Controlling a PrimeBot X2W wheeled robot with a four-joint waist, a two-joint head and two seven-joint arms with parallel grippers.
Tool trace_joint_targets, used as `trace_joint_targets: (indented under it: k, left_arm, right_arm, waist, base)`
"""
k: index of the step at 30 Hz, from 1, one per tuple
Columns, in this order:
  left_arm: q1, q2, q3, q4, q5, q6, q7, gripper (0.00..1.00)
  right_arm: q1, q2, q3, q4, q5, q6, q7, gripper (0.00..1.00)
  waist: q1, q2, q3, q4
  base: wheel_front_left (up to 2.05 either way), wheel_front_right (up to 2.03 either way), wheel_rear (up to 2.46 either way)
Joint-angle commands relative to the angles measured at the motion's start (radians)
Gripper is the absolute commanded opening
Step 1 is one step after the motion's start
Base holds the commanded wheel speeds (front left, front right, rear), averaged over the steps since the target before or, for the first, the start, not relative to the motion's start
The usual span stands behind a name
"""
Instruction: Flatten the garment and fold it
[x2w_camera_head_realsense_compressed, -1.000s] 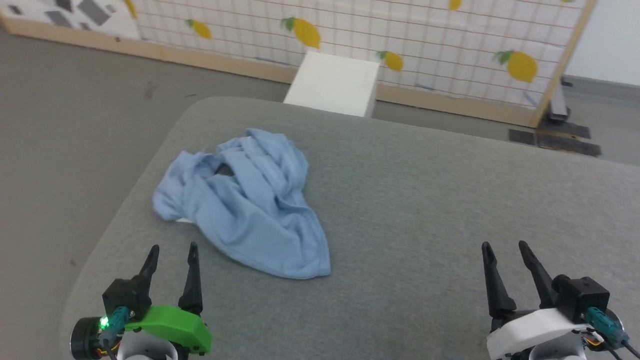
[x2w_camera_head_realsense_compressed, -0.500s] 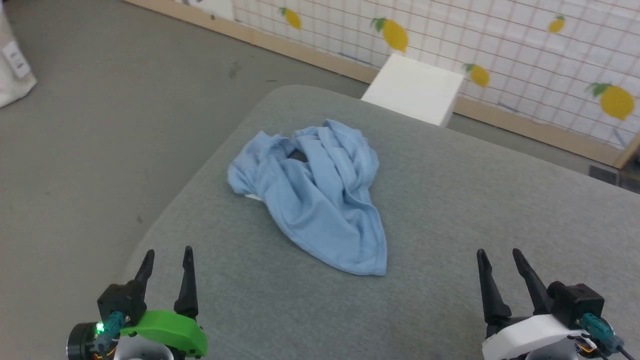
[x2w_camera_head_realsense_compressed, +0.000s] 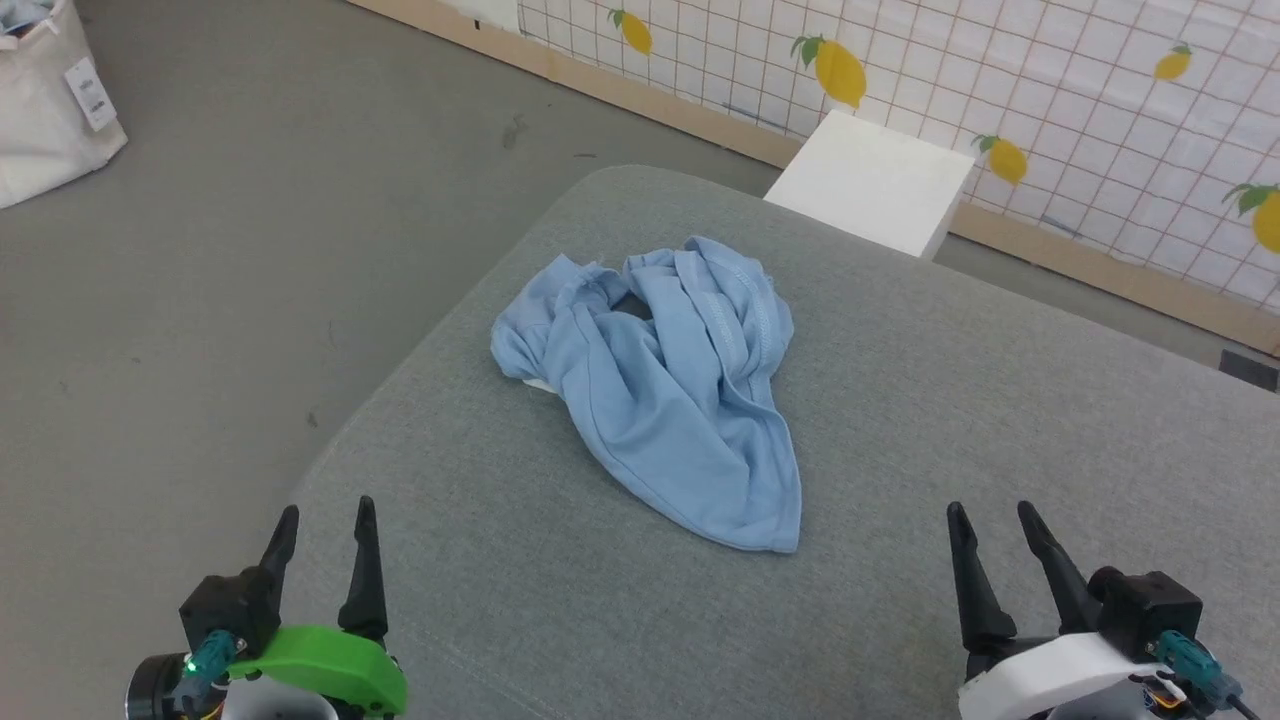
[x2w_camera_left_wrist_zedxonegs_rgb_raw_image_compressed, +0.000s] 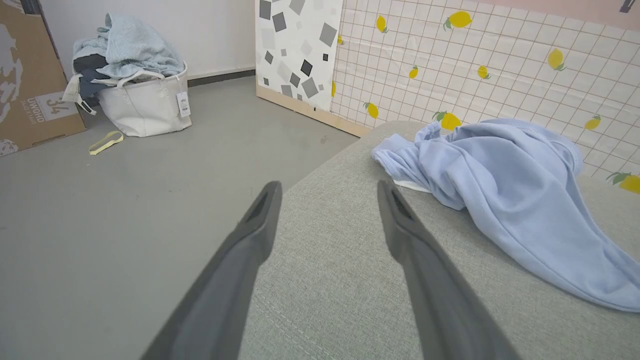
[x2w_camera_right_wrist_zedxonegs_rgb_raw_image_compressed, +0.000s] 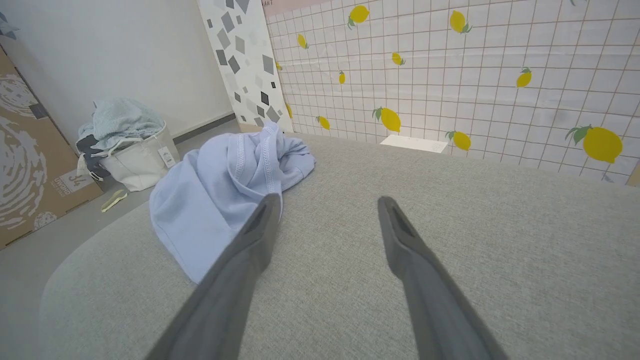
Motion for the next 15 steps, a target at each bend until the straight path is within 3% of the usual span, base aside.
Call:
trace_joint_targets:
  k: [1, 7, 15]
  left_arm:
    - [-0.009, 0.003, -0.002, 0.0, -0.002, -0.006, -0.008, 1.0]
    - [-0.107, 0.016, -0.042, 0.023, -0.004, -0.028, -0.003, 1.0]
    - [-0.398, 0.031, -0.143, 0.16, -0.07, -0.057, 0.082, 1.0]
  right_arm:
    - [-0.005, 0.0, 0.001, 0.002, 0.005, -0.002, -0.006, 1.0]
    - [-0.023, 0.0, 0.002, 0.002, -0.004, -0.002, -0.006, 1.0]
    - [-0.069, 0.0, 0.005, -0.002, -0.036, -0.002, -0.006, 1.0]
  waist:
    - [0.0, 0.0046, 0.007, -0.009]
    - [0.0, 0.0046, 0.03, -0.043]
    - [0.0, 0.0046, 0.108, -0.138]
  base:
    - [0.0, 0.0, 0.0]
    - [0.0, 0.0, 0.0]
    - [0.0, 0.0, 0.0]
